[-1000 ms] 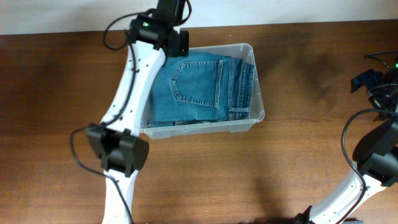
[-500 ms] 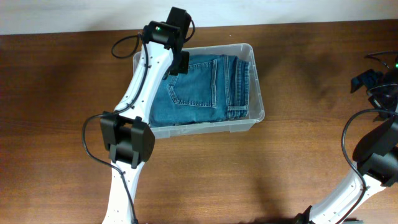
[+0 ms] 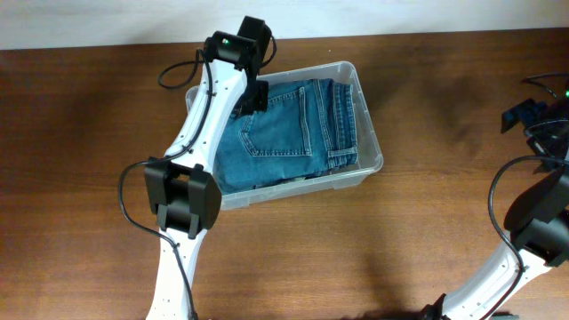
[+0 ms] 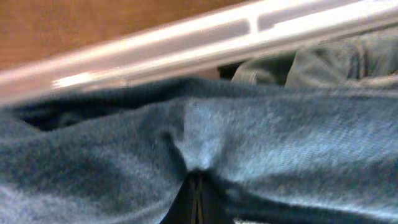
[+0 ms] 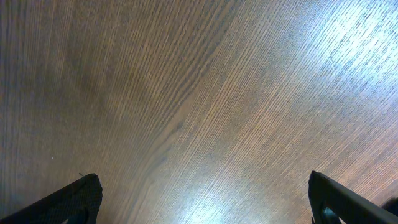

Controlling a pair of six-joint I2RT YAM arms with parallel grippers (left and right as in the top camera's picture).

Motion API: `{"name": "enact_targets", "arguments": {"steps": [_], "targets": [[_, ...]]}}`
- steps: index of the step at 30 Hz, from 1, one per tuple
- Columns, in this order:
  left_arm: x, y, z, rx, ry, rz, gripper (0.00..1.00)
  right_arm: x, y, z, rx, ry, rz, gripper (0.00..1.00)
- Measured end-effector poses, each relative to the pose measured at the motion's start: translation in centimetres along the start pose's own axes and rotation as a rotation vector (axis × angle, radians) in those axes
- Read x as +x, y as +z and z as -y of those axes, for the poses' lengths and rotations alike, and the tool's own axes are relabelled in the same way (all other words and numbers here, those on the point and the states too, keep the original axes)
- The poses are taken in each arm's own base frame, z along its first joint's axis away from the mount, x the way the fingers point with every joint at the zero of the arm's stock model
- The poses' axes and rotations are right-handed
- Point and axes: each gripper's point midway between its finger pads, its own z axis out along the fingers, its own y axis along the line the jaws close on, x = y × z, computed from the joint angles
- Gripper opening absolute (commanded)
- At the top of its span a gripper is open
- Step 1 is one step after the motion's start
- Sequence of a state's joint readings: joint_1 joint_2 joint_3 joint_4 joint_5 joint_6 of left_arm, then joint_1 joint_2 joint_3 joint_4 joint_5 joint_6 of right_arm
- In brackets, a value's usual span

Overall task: Pack container
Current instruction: 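Tuck the blue jeans down along the container's front wall with the left gripper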

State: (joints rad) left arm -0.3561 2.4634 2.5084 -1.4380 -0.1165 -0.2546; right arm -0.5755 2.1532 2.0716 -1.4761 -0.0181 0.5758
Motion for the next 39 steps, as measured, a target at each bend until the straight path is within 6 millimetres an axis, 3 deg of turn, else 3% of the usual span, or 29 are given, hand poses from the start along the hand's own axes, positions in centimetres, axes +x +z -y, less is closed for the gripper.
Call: {"name": "enact_targets", "arguments": {"steps": [8,15,19,25,34,39], "targets": [[-0.7,-0.9,-0.3,-0.019,0.041,0.028,0.01,0.0,0.0,0.0,0.0,0.0,0.0,0.98],[-3.6,-6.2,-0.9,-0.027,0.026,0.194,0.01,0.0,0.0,0.0,0.0,0.0,0.0,0.98],[-3.8,-7.0,-1.5,-0.047,0.016,0.216,0.01,0.0,0.0,0.0,0.0,0.001,0.0,0.98],[-2.4,-5.7,-3.0,-0.079,-0.029,0.134,0.01,0.0,0.0,0.0,0.0,0.0,0.0,0.98],[-1.0,1.7,-4.5,-0.12,-0.067,-0.032,0.01,0.0,0.0,0.0,0.0,0.0,0.0,0.98],[-0.6,3.3,-4.5,-0.131,-0.065,-0.064,0.01,0.0,0.0,0.0,0.0,0.0,0.0,0.98]]}}
